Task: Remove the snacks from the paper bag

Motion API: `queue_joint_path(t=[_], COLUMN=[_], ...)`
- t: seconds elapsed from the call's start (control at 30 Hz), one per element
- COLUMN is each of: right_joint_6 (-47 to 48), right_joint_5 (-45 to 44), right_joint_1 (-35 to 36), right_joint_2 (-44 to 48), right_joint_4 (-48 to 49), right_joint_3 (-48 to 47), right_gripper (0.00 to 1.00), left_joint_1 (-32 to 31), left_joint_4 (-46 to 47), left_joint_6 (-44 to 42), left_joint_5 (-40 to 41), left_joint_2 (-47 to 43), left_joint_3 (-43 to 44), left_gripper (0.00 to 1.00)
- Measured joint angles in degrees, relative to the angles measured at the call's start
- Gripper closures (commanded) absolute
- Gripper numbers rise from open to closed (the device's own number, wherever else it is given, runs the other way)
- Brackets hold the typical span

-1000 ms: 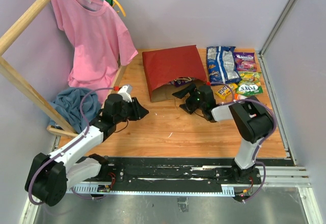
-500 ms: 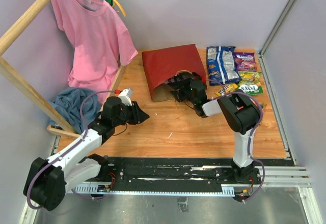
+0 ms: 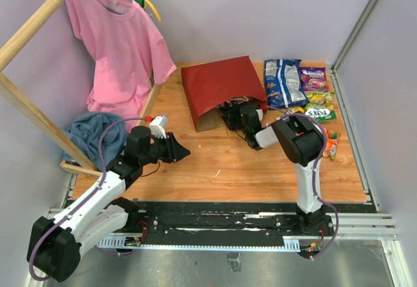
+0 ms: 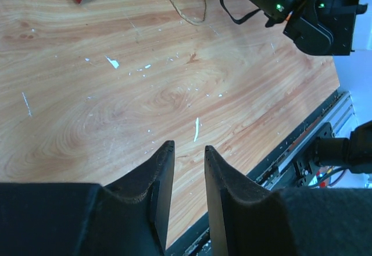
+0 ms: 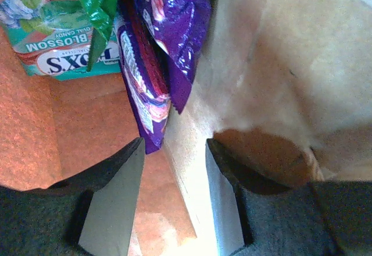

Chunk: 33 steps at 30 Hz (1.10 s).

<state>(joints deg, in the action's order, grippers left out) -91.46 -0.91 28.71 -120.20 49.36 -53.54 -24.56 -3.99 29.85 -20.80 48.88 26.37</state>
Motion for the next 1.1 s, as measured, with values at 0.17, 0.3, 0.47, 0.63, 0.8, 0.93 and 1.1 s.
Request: queue_joint_path(t=[0.17,0.3,0.47,0.63,0.8,0.93,1.1], right_joint_6=[0.3,0.7,1.6,3.4,5.6,7.2,9.1], right_joint_5=[-3.6,-5.7,-7.9,-9.8,-11.4,-11.8,-11.8], right_joint_1=[1.0,2.4,3.8,4.0,4.2,4.2,4.2], right_joint_2=[-2.1,-5.0,-7.5,-8.5,-8.8,-8.9,-8.8], right_joint_4=[0.5,1.3,1.3,-0.2,-2.2,-2.9,-2.8], right_joint_3=[-2.4,-6.2,-9.9,-12.5,-13.7,-13.8,-14.2], right_gripper=[0.50,0.50,0.49,0.53,0.80,0.96,0.99], left_joint_1=[0.0,0.0,0.0,0.0,0.0,0.0,0.0], left_joint_4=[-1.4,-2.7,-3.4,-4.2,-5.1,-5.4,-6.3], left_joint_6=[0.0,-0.1,0.0,-0.1,-0.1,-0.3,-1.2], left_joint_5=[-1.9,-2.9,-4.3,-4.8,-4.8,-4.8,-4.5], left_joint_2=[0.0,0.0,0.0,-0.2,-0.4,-0.4,-0.4], left_joint_3=[0.6,1.5,2.8,2.9,2.9,3.0,4.0], left_gripper=[0.68,0.68,0.68,0.68,0.68,0.68,0.67])
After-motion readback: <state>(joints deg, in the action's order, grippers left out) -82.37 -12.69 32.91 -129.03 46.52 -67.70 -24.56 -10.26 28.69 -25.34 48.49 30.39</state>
